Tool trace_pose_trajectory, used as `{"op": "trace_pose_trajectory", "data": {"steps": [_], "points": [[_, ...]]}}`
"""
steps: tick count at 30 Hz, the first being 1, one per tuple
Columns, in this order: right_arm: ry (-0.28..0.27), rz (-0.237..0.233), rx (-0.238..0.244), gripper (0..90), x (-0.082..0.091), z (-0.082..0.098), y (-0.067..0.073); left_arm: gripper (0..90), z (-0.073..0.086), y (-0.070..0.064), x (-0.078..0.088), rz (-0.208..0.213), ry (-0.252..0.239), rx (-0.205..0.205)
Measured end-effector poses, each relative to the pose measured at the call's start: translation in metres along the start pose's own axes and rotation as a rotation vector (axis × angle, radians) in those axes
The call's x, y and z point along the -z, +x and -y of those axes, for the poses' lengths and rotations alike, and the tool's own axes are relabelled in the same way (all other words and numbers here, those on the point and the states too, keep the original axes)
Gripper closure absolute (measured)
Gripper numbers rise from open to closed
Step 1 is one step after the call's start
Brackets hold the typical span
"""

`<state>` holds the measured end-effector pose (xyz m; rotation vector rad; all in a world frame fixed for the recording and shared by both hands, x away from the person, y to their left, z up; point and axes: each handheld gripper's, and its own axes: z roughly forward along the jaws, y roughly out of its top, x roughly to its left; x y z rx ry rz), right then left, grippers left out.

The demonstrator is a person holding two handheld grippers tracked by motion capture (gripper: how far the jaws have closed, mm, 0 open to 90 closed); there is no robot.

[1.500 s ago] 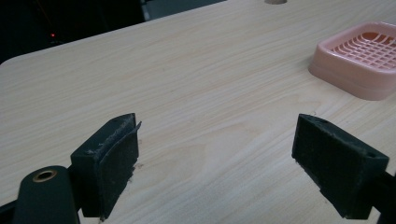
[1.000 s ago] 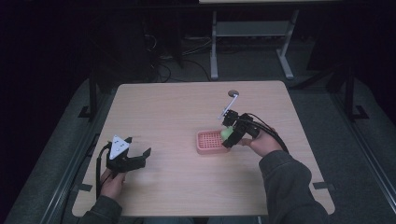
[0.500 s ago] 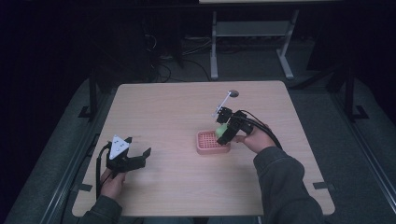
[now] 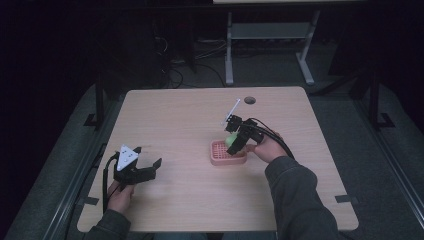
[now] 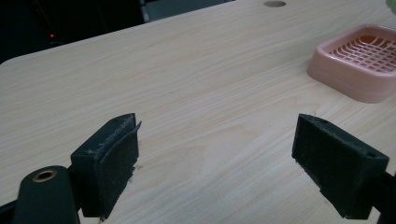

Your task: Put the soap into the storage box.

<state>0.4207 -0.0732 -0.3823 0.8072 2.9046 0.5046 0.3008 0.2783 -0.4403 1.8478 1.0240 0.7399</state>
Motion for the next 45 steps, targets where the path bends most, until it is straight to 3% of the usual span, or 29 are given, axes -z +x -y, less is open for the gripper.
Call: {"op": "trace_pose_trajectory", "data": {"steps": [30,45], "points": [[0.029,-0.020,-0.036,25.5,-0.030,-0.014,-0.004,14.4,0.000,-0.001,0.000,0.003,-0.003,-0.001],[0.043,-0.028,-0.054,25.4,-0.035,-0.014,-0.005,14.5,0.000,-0.001,0.000,0.003,-0.004,0.002]]}}
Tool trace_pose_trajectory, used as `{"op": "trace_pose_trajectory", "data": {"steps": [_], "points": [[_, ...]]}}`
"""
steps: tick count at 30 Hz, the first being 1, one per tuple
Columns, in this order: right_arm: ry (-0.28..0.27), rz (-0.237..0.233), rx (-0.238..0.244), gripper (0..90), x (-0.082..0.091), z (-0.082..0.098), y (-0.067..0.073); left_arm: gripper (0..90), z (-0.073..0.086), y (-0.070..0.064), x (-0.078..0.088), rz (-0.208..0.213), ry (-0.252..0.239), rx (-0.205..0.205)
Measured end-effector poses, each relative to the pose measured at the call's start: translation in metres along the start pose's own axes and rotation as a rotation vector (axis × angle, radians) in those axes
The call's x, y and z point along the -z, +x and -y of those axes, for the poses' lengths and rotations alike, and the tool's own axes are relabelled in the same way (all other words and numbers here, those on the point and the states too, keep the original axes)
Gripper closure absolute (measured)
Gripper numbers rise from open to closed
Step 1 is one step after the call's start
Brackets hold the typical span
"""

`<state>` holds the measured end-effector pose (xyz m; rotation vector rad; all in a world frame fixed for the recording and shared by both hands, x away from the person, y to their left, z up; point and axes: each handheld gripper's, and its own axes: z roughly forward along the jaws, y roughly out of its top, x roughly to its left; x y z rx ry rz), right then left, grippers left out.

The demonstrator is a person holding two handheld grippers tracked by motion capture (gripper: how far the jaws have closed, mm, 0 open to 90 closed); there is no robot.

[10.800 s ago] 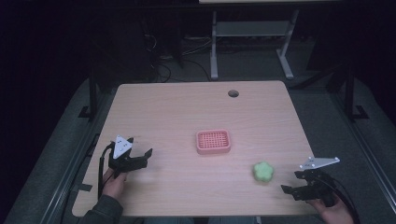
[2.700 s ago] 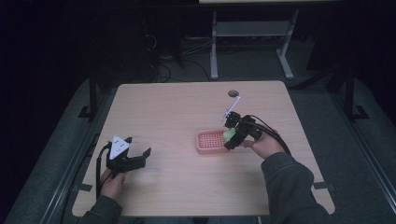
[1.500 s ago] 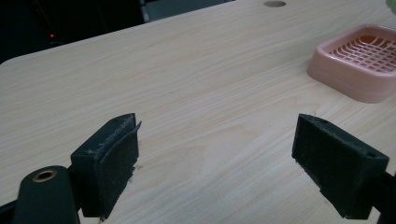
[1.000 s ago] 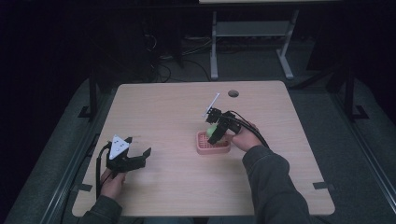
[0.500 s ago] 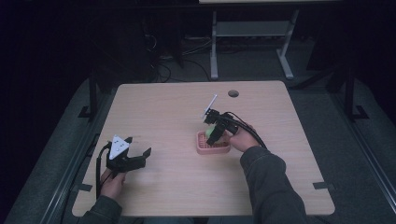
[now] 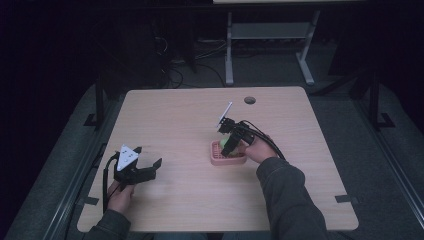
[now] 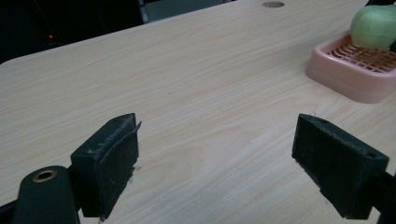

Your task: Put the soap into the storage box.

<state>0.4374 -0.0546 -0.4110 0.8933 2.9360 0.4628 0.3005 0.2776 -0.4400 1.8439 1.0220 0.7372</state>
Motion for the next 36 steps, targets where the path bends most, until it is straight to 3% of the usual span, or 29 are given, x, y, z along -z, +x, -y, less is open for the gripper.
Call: {"op": "trace_pose_trajectory", "data": {"steps": [22,28,36], "points": [[-0.003,-0.021,-0.023,25.3,0.001,0.001,-0.002,14.4,0.000,0.000,0.000,0.000,-0.001,-0.003],[-0.071,-0.029,-0.014,35.8,0.014,0.000,-0.002,14.5,0.000,0.000,-0.001,0.000,0.001,-0.003],[-0.034,-0.042,-0.033,30.8,0.011,0.003,-0.005,14.4,0.000,0.000,-0.001,0.000,0.003,-0.004]]}}
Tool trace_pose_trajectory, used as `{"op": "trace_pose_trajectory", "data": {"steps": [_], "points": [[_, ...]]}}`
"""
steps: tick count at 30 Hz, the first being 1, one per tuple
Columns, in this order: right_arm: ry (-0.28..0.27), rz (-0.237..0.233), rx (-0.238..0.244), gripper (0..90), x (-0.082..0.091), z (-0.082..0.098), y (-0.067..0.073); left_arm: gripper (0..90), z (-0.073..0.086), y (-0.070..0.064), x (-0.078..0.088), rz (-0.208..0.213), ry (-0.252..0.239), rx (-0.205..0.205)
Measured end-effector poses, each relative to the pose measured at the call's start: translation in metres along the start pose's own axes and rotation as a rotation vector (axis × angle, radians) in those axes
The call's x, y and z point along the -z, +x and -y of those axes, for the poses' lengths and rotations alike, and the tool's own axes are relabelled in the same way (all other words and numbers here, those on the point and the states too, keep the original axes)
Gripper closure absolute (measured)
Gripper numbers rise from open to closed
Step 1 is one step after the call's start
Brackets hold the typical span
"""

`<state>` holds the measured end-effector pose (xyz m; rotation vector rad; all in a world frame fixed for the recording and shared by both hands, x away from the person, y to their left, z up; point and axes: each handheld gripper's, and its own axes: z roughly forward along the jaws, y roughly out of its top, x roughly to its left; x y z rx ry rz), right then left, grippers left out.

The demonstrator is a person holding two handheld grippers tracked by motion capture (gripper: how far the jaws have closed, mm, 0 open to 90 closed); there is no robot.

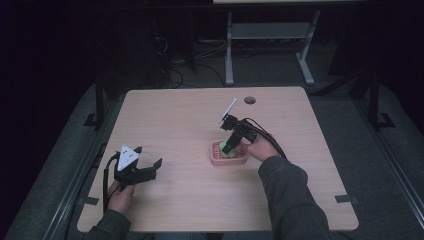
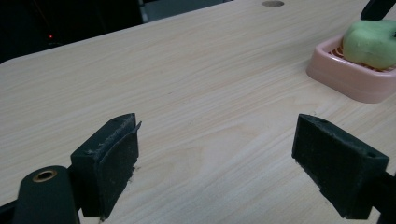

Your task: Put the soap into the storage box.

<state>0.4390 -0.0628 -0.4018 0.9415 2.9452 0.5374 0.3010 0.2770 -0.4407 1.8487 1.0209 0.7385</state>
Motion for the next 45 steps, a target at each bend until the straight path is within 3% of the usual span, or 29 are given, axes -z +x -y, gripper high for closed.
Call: {"op": "trace_pose_trajectory", "data": {"steps": [45], "points": [[-0.071,-0.016,-0.043,26.7,0.020,0.026,-0.006,14.4,0.001,0.000,0.000,-0.004,-0.002,0.001]]}}
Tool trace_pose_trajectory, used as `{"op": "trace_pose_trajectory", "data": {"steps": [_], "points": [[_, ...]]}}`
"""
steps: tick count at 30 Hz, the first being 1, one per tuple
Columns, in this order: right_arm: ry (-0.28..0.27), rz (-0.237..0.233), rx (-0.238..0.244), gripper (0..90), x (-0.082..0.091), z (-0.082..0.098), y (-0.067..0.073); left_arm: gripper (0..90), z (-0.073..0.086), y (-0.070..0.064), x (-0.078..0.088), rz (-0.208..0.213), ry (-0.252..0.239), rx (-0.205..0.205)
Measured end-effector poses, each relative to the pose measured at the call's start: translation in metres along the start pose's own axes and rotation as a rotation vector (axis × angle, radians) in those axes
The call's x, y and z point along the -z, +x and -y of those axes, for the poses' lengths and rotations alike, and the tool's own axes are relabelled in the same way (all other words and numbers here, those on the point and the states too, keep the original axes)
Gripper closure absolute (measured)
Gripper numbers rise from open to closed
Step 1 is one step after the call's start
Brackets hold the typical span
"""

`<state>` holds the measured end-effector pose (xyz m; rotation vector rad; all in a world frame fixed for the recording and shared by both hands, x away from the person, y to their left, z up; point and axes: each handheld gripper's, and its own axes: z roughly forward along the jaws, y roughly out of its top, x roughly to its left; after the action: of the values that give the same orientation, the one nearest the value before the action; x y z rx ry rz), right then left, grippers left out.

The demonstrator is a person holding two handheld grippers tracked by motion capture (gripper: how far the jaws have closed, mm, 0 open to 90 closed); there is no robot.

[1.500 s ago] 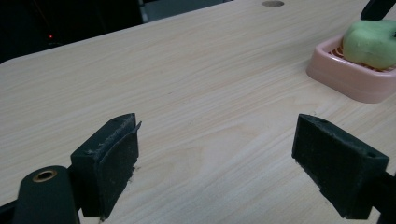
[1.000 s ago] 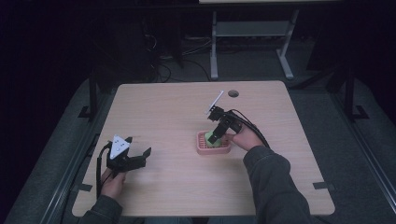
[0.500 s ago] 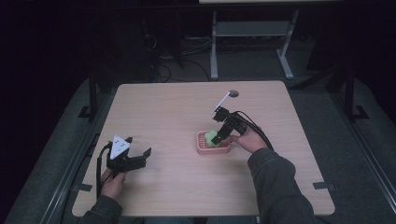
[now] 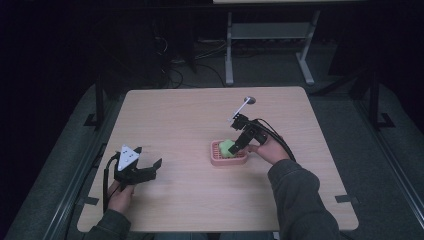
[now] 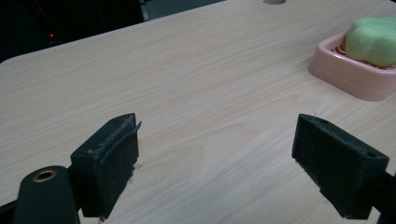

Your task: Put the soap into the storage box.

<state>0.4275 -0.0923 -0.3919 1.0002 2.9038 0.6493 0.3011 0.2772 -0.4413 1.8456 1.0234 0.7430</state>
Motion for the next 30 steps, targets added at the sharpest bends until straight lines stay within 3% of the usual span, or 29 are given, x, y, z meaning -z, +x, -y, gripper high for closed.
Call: {"op": "trace_pose_trajectory", "data": {"steps": [30], "points": [[-0.006,0.008,-0.026,26.6,0.013,0.020,-0.006,14.4,0.000,0.000,0.000,0.001,0.005,-0.002]]}}
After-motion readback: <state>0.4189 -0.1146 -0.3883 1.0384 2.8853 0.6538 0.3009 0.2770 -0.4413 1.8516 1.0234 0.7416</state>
